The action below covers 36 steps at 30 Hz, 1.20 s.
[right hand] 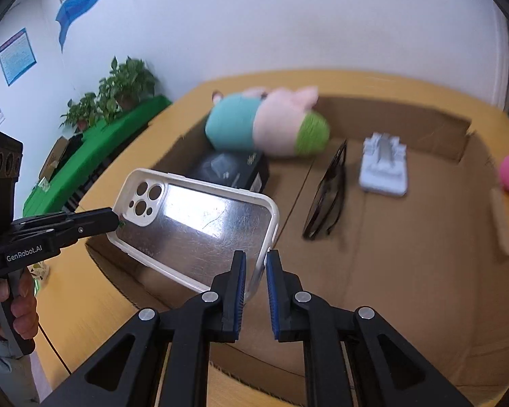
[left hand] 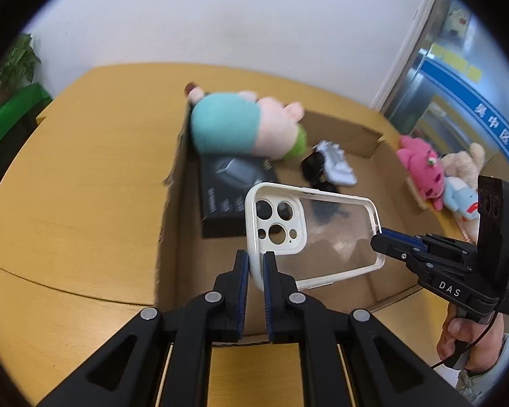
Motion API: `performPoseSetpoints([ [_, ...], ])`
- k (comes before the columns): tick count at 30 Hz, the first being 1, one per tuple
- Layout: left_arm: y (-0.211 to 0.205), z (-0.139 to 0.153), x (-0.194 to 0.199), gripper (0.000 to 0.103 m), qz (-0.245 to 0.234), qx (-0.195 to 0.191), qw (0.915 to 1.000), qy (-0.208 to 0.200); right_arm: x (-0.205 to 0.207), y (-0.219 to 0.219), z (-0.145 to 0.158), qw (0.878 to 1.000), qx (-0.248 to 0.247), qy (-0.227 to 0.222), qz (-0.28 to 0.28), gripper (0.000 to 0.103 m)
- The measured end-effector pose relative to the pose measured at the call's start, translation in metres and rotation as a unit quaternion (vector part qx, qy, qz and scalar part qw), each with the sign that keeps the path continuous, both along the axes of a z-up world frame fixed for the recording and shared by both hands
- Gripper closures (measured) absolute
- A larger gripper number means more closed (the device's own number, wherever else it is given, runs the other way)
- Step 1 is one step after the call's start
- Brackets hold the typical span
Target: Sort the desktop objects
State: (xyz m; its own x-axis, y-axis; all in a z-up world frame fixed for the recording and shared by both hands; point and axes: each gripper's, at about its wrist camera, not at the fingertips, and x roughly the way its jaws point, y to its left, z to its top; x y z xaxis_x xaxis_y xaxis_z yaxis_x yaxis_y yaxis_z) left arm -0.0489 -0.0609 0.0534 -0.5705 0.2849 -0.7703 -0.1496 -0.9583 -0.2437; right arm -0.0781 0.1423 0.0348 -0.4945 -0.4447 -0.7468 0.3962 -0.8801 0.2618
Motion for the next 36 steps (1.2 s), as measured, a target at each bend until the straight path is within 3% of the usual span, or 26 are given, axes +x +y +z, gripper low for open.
performPoseSetpoints([
  [6,0.0,-0.029,-0.017,0.095,0.0,-0.051,0.9971,-0.056,-0.023,-0.011,-0.043,0.997,-0.003,-0.082,0.005,0.09],
  [13,0.01,-0.04,-0.026,0.095,0.01,-0.137,0.9856,-0.098,-0.031,-0.026,-0.066,0.99,0.009,-0.138,0.016,0.089],
  [15,0.01,-0.041,-0.027,0.095,0.012,-0.145,0.9845,-0.098,-0.028,-0.024,-0.063,0.991,-0.002,-0.133,0.014,0.083],
  [17,0.008,-0.039,-0.024,0.095,0.013,-0.13,0.9867,-0.096,-0.02,-0.019,-0.054,0.993,-0.011,-0.115,0.01,0.065],
  [20,0.005,-0.02,-0.01,0.095,0.019,-0.096,0.9939,-0.051,0.004,-0.006,-0.024,0.999,-0.007,-0.042,-0.001,0.049],
  [21,0.005,-0.009,-0.001,0.089,0.021,-0.081,0.9963,-0.02,0.013,0.0,-0.013,1.0,-0.003,-0.012,-0.01,0.045],
  [22,0.006,0.002,0.01,0.081,0.023,-0.068,0.9973,0.014,0.025,0.007,-0.001,0.999,0.002,0.023,-0.026,0.034],
  [23,0.008,0.012,0.022,0.052,0.023,-0.059,0.9967,0.051,0.04,0.015,0.009,0.997,0.008,0.059,-0.042,0.021],
  [24,0.013,0.02,0.034,0.017,0.024,-0.058,0.9945,0.084,0.053,0.021,0.015,0.995,0.016,0.089,-0.051,0.016],
  [25,0.017,0.023,0.042,0.011,0.026,-0.063,0.992,0.106,0.065,0.026,0.019,0.991,0.027,0.117,-0.059,0.009],
  [27,0.031,0.022,0.055,0.011,0.023,-0.082,0.9853,0.148,0.086,0.041,0.02,0.983,0.049,0.157,-0.085,0.004],
  [30,0.047,-0.002,0.055,0.011,0.025,-0.1,0.985,0.138,0.095,0.072,0.012,0.979,0.044,0.162,-0.114,0.003],
  [34,0.056,-0.028,0.05,0.011,0.047,-0.072,0.9864,0.14,0.095,0.101,-0.012,0.976,0.044,0.145,-0.155,0.002],
  [36,0.06,-0.036,0.055,0.011,0.057,-0.079,0.9824,0.159,0.094,0.107,-0.017,0.974,0.036,0.158,-0.161,0.002],
])
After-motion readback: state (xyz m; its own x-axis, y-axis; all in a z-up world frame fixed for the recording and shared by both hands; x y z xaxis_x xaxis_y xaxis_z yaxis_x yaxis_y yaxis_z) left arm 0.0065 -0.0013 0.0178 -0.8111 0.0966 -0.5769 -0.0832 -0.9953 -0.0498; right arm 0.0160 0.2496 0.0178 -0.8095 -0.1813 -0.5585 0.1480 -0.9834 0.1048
